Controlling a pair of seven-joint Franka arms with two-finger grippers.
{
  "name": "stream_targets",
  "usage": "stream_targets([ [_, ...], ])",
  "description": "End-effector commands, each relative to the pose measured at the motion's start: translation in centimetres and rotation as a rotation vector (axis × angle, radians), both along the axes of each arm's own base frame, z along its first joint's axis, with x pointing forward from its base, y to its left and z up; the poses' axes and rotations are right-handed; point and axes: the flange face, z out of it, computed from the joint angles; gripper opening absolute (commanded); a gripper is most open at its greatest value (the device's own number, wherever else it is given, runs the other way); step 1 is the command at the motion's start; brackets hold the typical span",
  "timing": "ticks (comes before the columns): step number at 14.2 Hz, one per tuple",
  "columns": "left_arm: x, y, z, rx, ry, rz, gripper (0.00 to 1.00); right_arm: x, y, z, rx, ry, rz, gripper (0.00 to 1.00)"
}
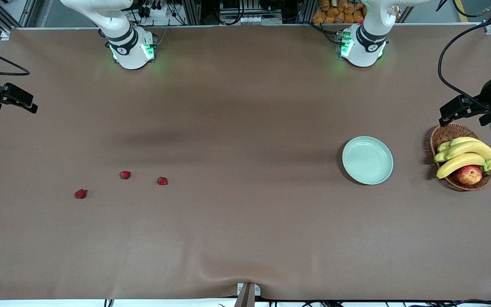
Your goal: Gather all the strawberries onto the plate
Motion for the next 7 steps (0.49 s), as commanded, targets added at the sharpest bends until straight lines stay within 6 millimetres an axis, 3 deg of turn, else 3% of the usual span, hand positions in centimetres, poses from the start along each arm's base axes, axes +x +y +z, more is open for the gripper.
stream_targets([
  [1, 0.1, 0.1, 0.5, -0.021, -0.005, -0.006, 1.00, -0.7, -0.1, 0.2, 0.003, 0.001, 0.006, 1.00],
  [7, 0.5, 0.2, 0.0, -0.020, 0.004, -0.009, 1.00, -0.6, -1.2, -0.3, -0.002, 0.005, -0.028, 1.00],
])
